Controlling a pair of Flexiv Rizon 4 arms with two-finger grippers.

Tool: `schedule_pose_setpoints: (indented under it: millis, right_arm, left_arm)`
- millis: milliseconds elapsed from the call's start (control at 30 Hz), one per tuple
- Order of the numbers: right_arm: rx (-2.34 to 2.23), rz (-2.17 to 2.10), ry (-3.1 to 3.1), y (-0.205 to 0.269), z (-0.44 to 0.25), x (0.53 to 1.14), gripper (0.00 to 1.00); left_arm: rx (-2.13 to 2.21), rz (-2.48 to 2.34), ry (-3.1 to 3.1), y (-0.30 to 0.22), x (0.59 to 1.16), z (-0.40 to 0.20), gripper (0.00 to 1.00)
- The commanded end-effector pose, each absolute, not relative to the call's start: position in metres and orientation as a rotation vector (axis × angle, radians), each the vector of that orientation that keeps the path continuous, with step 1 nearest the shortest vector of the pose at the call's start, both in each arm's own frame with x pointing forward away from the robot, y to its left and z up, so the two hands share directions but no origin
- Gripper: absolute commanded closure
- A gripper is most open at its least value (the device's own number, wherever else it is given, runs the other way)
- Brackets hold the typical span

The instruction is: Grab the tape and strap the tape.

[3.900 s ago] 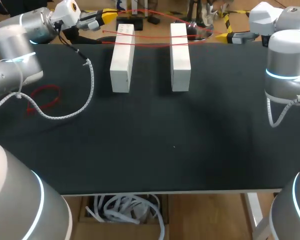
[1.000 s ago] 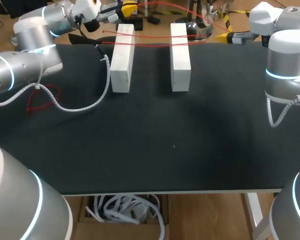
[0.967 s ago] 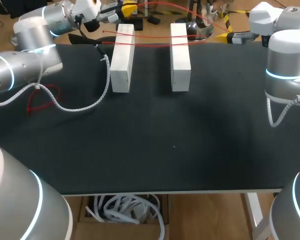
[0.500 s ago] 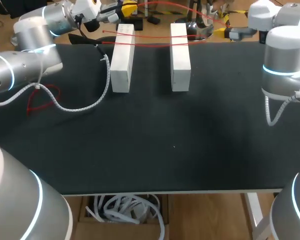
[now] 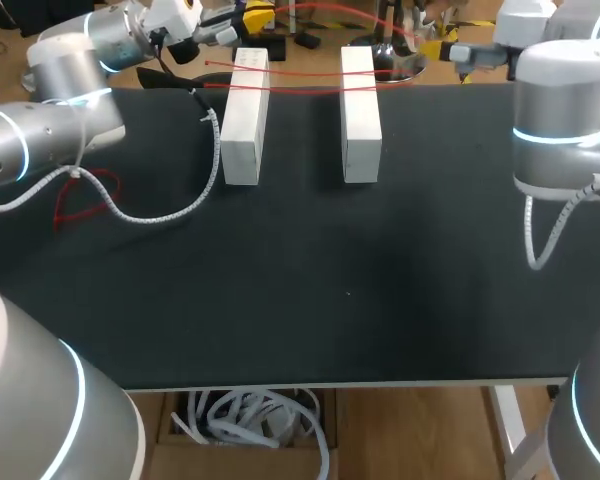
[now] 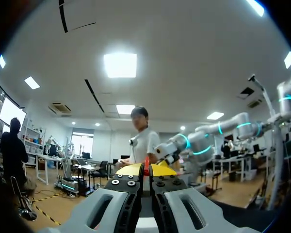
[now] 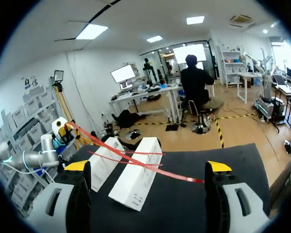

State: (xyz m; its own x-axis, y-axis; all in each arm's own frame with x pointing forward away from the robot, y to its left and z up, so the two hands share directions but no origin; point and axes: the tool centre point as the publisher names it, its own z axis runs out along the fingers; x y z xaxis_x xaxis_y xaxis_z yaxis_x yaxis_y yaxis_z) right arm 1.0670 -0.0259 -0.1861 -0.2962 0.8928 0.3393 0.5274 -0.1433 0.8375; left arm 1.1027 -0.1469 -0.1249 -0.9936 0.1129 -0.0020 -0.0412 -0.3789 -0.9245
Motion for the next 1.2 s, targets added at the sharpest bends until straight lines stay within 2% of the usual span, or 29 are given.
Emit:
schedule_pose_setpoints:
  millis: [33, 333, 433, 967, 1200]
  right_arm:
    - [1.993, 1.3, 1.702, -0.016, -0.181, 1.058, 0.0]
    - [2.243, 1.452, 1.558, 0.001, -0.188, 1.032, 0.0]
    - [2.117, 1.511, 1.595, 0.003, -0.182, 1.031, 0.0]
    - [2.117, 1.511, 1.595, 0.003, -0.182, 1.031, 0.0]
    - [2.387, 1.8, 1.271, 0.015, -0.18, 1.017, 0.0]
  left_arm:
    - [-0.106, 2.53, -1.691, -0.147, 1.105, -0.126, 1.0]
    - [-0.106, 2.53, -1.691, -0.147, 1.105, -0.126, 1.0]
    - [-0.106, 2.53, -1.691, -0.147, 1.105, -0.126, 1.0]
    - [-0.106, 2.53, -1.691, -0.147, 1.105, -0.126, 1.0]
    - [-0.106, 2.53, -1.691, -0.147, 1.105, -0.126, 1.0]
